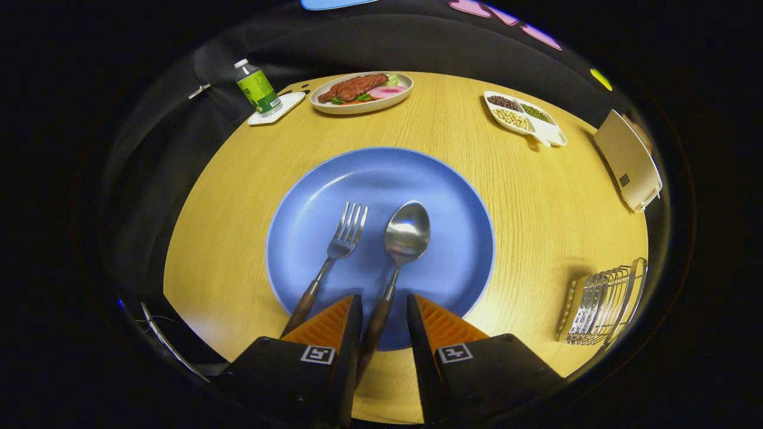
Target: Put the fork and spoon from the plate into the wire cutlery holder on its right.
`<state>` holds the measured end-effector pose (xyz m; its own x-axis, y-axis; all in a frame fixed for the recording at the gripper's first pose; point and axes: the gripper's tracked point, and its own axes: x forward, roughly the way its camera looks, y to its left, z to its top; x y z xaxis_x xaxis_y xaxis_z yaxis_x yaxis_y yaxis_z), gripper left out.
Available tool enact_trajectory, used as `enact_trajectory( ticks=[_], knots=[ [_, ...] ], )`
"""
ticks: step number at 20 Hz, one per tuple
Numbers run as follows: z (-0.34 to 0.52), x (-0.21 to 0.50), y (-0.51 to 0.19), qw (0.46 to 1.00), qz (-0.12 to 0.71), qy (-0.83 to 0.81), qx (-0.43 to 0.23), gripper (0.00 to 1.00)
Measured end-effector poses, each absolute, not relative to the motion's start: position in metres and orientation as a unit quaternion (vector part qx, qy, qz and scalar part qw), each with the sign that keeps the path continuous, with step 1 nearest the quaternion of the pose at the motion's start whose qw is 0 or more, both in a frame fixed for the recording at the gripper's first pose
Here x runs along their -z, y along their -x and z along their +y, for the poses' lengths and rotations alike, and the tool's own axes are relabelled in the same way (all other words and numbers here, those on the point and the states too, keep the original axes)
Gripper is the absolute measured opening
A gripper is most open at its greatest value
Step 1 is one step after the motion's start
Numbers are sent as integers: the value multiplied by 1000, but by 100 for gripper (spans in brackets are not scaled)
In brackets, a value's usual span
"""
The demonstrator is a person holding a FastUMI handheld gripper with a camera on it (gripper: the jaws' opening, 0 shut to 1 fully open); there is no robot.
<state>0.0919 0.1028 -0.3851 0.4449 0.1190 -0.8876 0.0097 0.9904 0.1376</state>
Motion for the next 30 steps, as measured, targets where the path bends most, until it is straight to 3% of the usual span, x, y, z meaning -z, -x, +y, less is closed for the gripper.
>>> enact_trajectory(
  ticks=[4, 6, 12, 21, 30],
  knots=[
    [97, 383, -94, 844, 530, -84, -25, 13],
    [95, 378, -97, 846, 522, -106, -27, 10],
    [76, 339, -105, 871, 474, -124, -29, 10],
    [73, 333, -105, 875, 468, -114, -42, 7],
    [28, 246, -87, 903, 406, -118, -73, 7]
  ],
)
